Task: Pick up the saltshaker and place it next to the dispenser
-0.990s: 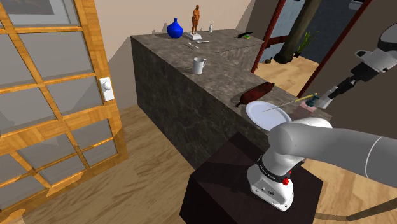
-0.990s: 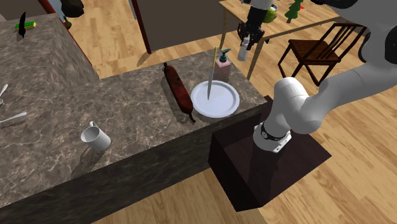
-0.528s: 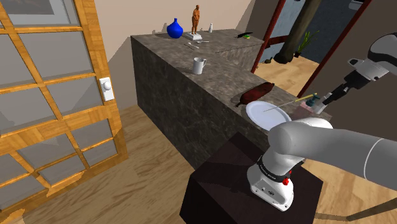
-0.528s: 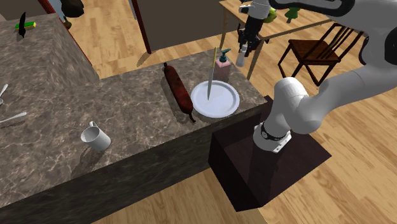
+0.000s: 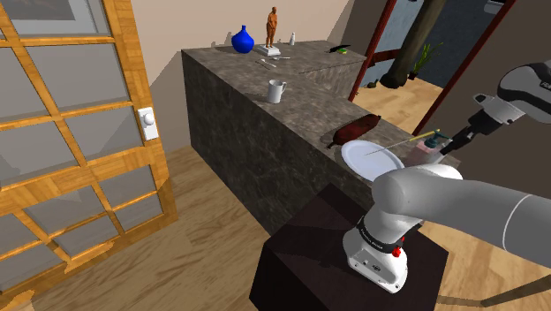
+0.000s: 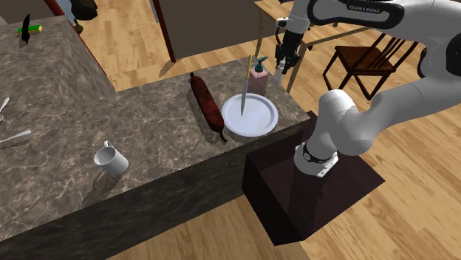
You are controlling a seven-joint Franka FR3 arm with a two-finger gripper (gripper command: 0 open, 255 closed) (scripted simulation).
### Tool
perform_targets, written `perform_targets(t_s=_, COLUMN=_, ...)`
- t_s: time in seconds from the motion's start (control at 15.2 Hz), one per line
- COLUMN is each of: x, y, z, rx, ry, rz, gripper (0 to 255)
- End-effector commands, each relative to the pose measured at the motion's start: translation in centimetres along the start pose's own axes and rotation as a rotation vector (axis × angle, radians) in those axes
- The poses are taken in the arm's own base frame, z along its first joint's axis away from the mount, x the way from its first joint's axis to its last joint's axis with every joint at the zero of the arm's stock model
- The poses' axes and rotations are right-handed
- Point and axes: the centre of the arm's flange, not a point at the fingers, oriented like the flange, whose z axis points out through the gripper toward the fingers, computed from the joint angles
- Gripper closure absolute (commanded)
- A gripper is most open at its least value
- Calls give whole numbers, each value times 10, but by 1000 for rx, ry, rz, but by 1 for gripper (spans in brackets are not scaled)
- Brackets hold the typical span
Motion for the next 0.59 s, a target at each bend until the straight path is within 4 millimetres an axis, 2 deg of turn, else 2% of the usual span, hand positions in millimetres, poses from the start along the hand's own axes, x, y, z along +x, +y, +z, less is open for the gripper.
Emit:
perform_targets(t_s=0.0, x=-2, y=2, z=10, rx=0, ry=0, rz=0, gripper=255)
perform_targets(t_s=0.53, x=-12, y=7, z=50, rx=0, ry=0, rz=0, gripper=255)
